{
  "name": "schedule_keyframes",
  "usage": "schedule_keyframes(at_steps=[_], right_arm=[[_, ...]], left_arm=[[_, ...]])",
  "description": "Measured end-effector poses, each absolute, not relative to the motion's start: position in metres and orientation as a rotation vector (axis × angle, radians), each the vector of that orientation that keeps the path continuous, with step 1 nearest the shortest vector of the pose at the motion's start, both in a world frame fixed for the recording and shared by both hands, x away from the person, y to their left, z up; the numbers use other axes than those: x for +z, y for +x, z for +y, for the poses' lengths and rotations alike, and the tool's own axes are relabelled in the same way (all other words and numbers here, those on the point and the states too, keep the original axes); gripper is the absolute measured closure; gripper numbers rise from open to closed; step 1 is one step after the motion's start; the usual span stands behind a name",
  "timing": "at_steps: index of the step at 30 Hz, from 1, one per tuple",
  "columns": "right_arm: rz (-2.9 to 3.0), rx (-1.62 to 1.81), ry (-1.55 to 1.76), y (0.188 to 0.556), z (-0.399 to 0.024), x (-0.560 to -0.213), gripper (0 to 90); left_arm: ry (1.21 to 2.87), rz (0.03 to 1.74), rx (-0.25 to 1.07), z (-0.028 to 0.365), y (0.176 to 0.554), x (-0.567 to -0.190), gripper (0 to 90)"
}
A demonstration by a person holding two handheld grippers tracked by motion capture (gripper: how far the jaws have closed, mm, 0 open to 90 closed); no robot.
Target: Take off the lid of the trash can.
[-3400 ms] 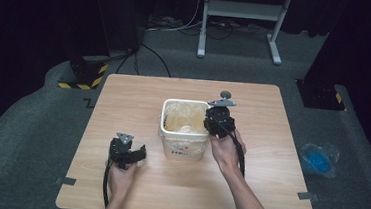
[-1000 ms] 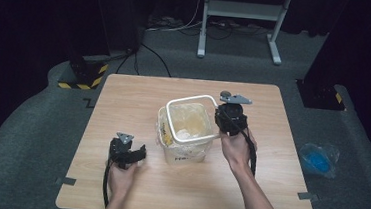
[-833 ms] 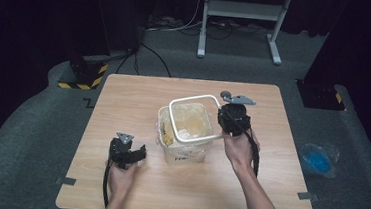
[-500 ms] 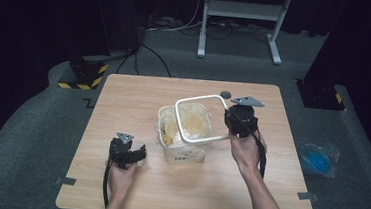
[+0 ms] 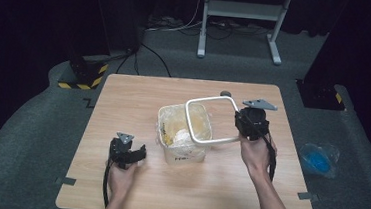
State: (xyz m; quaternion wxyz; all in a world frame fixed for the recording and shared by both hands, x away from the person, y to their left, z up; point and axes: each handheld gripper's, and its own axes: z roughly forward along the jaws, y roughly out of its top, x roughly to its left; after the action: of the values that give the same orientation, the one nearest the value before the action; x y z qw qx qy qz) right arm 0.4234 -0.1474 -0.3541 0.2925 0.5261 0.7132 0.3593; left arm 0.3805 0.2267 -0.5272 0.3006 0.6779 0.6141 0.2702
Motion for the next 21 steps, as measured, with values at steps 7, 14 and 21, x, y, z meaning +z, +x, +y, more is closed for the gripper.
schedule_keyframes(at_steps=[7,14,21], right_arm=[[1.879,0.955,1.426,0.422,-0.16,-0.355,81.9],[1.856,0.95,1.452,0.419,-0.175,-0.358,81.9],[1.84,0.945,1.466,0.415,-0.187,-0.36,81.9]], left_arm=[[1.8,1.629,0.718,0.227,0.38,-0.527,23.3],[1.8,1.628,0.719,0.227,0.381,-0.527,23.4],[1.795,1.628,0.72,0.226,0.381,-0.527,23.5]])
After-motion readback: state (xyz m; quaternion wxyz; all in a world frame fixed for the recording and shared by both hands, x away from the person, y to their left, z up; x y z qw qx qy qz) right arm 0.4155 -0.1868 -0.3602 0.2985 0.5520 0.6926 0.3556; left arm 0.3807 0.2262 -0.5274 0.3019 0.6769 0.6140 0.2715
